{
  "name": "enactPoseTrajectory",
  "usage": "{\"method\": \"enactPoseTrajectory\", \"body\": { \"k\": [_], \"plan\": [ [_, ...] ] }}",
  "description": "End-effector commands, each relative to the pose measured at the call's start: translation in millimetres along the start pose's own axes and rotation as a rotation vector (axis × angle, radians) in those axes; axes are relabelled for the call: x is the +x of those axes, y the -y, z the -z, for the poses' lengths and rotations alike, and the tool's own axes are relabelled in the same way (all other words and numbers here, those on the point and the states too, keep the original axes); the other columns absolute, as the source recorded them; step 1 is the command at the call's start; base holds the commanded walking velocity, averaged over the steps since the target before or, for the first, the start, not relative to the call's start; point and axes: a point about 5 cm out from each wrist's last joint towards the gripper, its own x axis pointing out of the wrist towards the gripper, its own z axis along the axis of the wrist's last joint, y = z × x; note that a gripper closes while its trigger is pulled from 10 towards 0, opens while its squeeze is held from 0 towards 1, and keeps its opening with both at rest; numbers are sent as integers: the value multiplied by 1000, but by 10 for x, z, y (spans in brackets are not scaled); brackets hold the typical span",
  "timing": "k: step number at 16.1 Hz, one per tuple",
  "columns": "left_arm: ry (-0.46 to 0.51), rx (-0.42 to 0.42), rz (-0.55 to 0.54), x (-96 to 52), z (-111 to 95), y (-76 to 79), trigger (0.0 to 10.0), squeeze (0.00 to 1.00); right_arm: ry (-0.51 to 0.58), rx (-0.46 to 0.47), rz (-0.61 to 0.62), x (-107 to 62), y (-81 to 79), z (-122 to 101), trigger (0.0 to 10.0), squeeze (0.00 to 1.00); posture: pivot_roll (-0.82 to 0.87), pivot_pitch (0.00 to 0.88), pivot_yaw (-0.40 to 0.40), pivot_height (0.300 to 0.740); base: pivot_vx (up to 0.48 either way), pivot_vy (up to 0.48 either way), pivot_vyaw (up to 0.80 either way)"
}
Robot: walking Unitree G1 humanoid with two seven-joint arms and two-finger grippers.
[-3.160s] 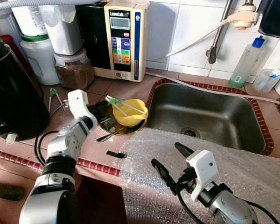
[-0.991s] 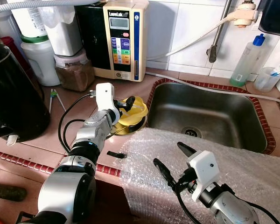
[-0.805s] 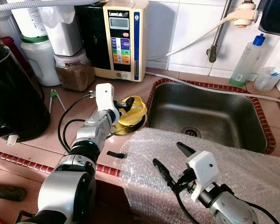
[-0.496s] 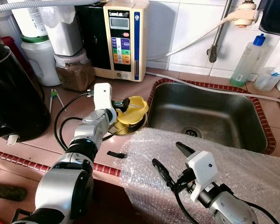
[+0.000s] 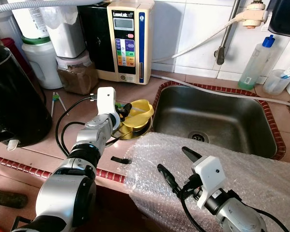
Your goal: Kitchen organization
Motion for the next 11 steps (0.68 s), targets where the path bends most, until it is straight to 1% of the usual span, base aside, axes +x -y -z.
{"method": "enactPoseTrajectory", "body": {
  "k": [1,7,9,11],
  "plan": [
    [-7,12,-18,0,-24,-28,0,0,6,-3,-10,13,-1,-10,10000,0,7,0,46,740,0,0,0],
    [11,5,-73,-19,-53,-145,0,0,18,-10,-9,37,17,-36,10000,0,14,0,39,740,0,0,0],
    [16,1,-80,-22,-57,-162,0,0,43,-22,18,52,55,-86,10000,0,14,0,37,740,0,0,0],
    [21,-12,-82,-25,-52,-164,0,0,40,-25,19,49,69,-84,10000,0,14,0,36,740,0,0,0]
  ]
}}
